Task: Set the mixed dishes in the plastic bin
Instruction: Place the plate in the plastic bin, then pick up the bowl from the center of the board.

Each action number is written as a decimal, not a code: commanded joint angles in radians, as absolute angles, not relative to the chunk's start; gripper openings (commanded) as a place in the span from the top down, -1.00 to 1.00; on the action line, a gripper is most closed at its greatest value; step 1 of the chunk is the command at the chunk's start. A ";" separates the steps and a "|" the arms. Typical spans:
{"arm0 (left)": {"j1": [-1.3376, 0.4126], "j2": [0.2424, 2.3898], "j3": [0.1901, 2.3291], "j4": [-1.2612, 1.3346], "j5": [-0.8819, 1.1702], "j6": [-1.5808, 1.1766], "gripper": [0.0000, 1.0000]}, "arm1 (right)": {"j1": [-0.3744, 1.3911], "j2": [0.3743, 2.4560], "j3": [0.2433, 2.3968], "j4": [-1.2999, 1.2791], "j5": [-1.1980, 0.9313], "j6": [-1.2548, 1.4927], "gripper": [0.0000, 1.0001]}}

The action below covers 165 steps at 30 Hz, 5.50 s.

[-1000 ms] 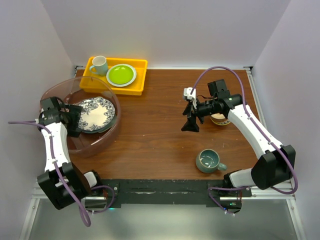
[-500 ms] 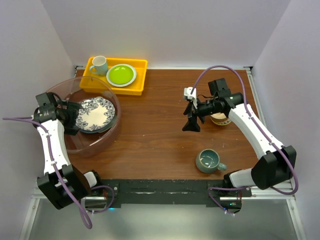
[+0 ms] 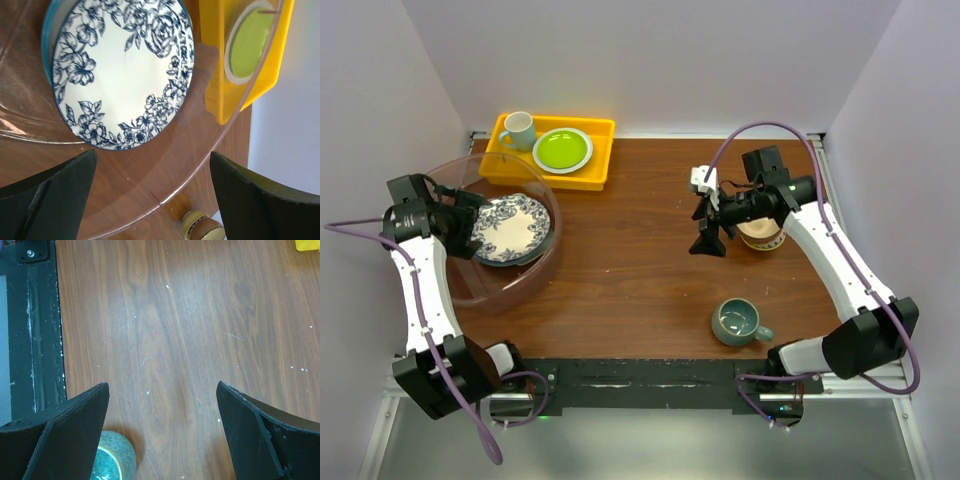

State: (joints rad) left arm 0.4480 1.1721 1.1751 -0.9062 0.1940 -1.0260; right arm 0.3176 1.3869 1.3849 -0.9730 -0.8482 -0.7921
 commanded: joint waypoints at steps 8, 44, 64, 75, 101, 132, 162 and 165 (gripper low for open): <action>0.384 1.173 1.255 -0.776 0.357 -0.943 -0.99 | 0.305 1.404 1.522 -1.075 -0.805 -0.842 -0.85; 0.206 1.135 1.038 -0.089 0.832 -0.836 -0.99 | 0.160 1.479 1.448 -0.855 -0.209 -0.563 -0.86; 0.063 1.140 1.011 -0.091 0.739 -0.836 -0.92 | 0.158 1.557 1.284 -0.736 -0.141 -0.584 -0.35; 0.060 1.138 0.993 -0.064 0.738 -0.848 -0.92 | 0.158 1.589 1.258 -0.703 -0.121 -0.632 0.41; 0.058 1.134 0.996 -0.058 0.738 -0.857 -0.91 | 0.158 1.457 1.272 -0.698 -0.104 -0.655 1.00; -0.337 1.360 1.130 -0.035 0.563 -1.005 -0.93 | 0.158 1.347 1.439 -0.756 -0.386 -0.669 1.00; -0.511 1.557 1.255 -0.271 0.388 -1.129 -1.00 | 0.528 1.370 1.420 -0.845 -0.515 -0.842 1.00; -0.532 1.598 1.307 -0.365 0.341 -1.109 -0.99 | 0.541 1.373 1.420 -0.842 -0.496 -0.851 1.00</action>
State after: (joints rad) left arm -0.5014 1.5612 1.2129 -0.2260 0.4122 -1.1248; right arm 0.5236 1.4055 1.3987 -0.9314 -0.5102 -0.8021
